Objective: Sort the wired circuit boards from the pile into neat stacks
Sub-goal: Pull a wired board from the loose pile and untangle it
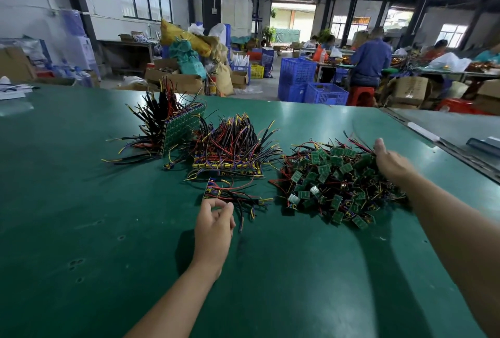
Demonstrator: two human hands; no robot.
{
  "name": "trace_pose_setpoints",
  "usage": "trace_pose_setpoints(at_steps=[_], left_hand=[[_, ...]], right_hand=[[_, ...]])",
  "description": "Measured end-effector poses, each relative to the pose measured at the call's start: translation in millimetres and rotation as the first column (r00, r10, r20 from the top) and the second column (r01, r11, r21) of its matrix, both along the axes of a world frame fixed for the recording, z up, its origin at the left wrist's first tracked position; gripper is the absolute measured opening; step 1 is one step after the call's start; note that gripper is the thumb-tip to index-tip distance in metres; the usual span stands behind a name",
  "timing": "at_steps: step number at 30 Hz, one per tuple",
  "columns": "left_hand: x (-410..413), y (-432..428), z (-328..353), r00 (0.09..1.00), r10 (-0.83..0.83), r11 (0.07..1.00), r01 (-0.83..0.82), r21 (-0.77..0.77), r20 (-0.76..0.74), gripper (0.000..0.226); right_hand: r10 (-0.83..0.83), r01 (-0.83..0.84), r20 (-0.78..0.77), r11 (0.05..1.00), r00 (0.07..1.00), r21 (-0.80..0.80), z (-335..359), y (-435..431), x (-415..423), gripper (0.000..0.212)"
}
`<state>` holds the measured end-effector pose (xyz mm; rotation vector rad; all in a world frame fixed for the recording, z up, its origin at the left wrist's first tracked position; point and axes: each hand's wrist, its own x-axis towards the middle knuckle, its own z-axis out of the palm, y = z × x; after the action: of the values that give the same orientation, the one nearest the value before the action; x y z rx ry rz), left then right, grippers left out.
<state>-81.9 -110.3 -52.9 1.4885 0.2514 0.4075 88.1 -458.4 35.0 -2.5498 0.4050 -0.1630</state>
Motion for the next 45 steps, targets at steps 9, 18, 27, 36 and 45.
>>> trace_pose_setpoints(at_steps=[9,18,27,36,45], left_hand=[[-2,1,1,1.000,-0.004,1.000,0.004,-0.019,0.004,0.007],[0,2,-1,1.000,-0.014,1.000,0.014,-0.012,0.003,0.008],[2,1,-4,1.000,-0.005,1.000,0.005,0.024,0.002,0.008],[2,-2,-6,1.000,-0.006,0.992,0.008,0.124,-0.016,0.011],[-3,11,-7,0.969,0.234,0.910,-0.248,0.332,0.083,0.025]], right_hand=[[-0.116,0.143,0.316,0.988,0.942,-0.062,-5,9,-15,0.082],[0.352,-0.073,0.581,0.891,0.734,-0.448,-37,108,-61,0.054],[0.598,-0.490,0.370,0.799,0.711,-0.349,-89,189,-115,0.049],[0.610,-0.547,0.087,0.758,0.788,-0.356,-111,199,-125,0.045],[0.519,-0.585,0.461,0.811,0.720,0.001,-94,183,-140,0.013]])
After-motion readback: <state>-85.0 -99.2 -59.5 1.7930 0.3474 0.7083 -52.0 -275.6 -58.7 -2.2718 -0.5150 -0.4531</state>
